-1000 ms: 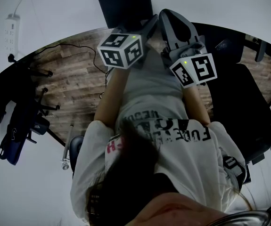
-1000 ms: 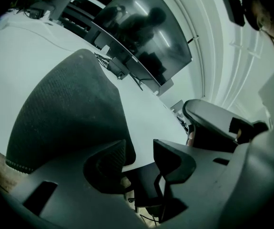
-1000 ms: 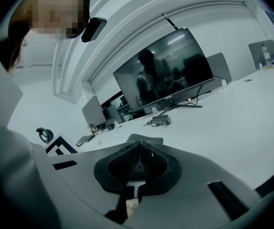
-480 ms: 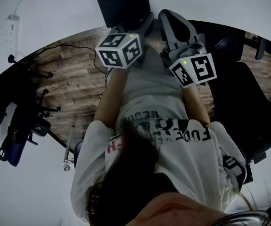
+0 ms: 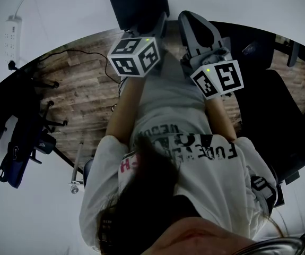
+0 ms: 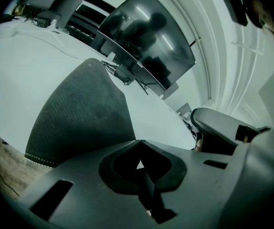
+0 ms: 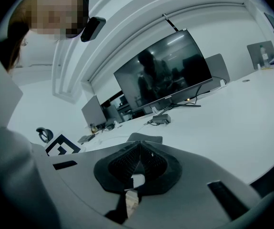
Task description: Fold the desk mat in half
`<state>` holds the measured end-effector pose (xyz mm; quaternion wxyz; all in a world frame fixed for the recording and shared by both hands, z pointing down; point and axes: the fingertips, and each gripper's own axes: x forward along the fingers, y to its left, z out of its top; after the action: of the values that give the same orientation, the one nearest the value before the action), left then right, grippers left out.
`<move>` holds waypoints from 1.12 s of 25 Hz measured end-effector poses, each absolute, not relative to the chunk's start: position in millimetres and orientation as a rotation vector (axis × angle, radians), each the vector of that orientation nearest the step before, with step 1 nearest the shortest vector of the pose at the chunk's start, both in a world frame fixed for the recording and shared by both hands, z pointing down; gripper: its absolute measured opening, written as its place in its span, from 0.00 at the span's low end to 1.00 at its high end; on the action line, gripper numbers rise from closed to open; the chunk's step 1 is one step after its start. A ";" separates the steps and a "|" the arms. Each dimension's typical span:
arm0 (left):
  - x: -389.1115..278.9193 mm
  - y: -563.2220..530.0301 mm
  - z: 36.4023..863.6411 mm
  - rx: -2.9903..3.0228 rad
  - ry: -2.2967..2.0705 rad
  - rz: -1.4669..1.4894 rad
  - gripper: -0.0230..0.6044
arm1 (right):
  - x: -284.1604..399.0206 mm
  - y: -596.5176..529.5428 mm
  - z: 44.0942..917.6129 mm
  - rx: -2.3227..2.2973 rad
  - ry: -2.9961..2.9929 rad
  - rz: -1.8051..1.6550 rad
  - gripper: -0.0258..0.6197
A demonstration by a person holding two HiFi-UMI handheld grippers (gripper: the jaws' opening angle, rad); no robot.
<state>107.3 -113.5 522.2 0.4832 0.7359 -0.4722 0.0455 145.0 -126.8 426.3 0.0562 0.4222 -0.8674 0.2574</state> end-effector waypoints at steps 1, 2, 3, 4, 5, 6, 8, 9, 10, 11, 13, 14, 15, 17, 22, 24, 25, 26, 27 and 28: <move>107.1 -113.2 522.3 1.792 -1.150 0.111 0.04 | 144.5 -126.6 426.2 1.279 -2.632 0.783 0.04; 106.7 -113.2 521.6 1.793 -1.152 0.108 0.04 | 143.9 -126.5 425.9 1.277 -2.634 0.784 0.04; 106.3 -113.7 520.0 1.795 -1.155 0.102 0.04 | 143.3 -126.6 425.5 1.274 -2.635 0.783 0.04; 105.9 -114.5 517.6 1.799 -1.158 0.094 0.04 | 142.8 -126.8 424.9 1.271 -2.637 0.781 0.04; 105.6 -115.3 514.9 1.805 -1.162 0.087 0.04 | 142.3 -127.1 424.2 1.269 -2.640 0.779 0.04; 105.3 -116.3 511.8 1.814 -1.167 0.081 0.04 | 141.9 -127.3 423.6 1.266 -2.642 0.777 0.04; 103.7 -118.8 504.4 1.836 -1.183 0.071 0.04 | 140.7 -127.5 422.1 1.260 -2.648 0.771 0.04; 102.2 -120.4 500.0 1.850 -1.194 0.065 0.04 | 139.7 -127.7 421.2 1.257 -2.652 0.767 0.04; 100.4 -122.3 495.1 1.865 -1.206 0.059 0.04 | 138.6 -128.1 420.1 1.254 -2.655 0.762 0.04; 98.4 -124.2 490.0 1.880 -1.217 0.053 0.04 | 137.3 -128.5 418.6 1.251 -2.658 0.755 0.04; 93.7 -128.3 479.7 1.909 -1.239 0.041 0.04 | 134.6 -129.4 415.2 1.248 -2.665 0.744 0.04; 90.8 -130.6 474.6 1.922 -1.251 0.035 0.04 | 133.2 -129.7 413.6 1.248 -2.668 0.739 0.04; 87.3 -132.8 469.3 1.935 -1.266 0.027 0.04 | 131.7 -129.8 412.1 1.248 -2.669 0.734 0.04; 77.3 -137.0 458.1 1.959 -1.309 0.010 0.04 | 127.6 -129.5 409.9 1.247 -2.669 0.725 0.04; 44.4 -148.1 427.2 2.032 -1.421 -0.019 0.04 | 113.0 -131.6 401.0 1.255 -2.676 0.688 0.04; 33.9 -151.2 412.8 2.061 -1.438 -0.043 0.04 | 107.1 -132.1 396.7 1.270 -2.677 0.668 0.04; 28.7 -152.4 405.3 2.076 -1.443 -0.054 0.04 | 103.5 -132.4 394.3 1.280 -2.677 0.659 0.04; 23.2 -153.3 397.9 2.092 -1.447 -0.065 0.04 | 99.3 -132.7 391.6 1.291 -2.679 0.649 0.04; 17.2 -153.8 390.6 2.108 -1.451 -0.077 0.04 | 94.5 -132.9 388.8 1.301 -2.680 0.641 0.04; 10.6 -154.1 383.7 2.124 -1.456 -0.086 0.04 | 89.3 -132.9 386.3 1.311 -2.681 0.633 0.04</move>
<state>10.6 -154.1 383.7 0.2791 0.7916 -0.5426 -0.0321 89.3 -132.9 386.3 0.0454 0.4292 -0.8779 0.2073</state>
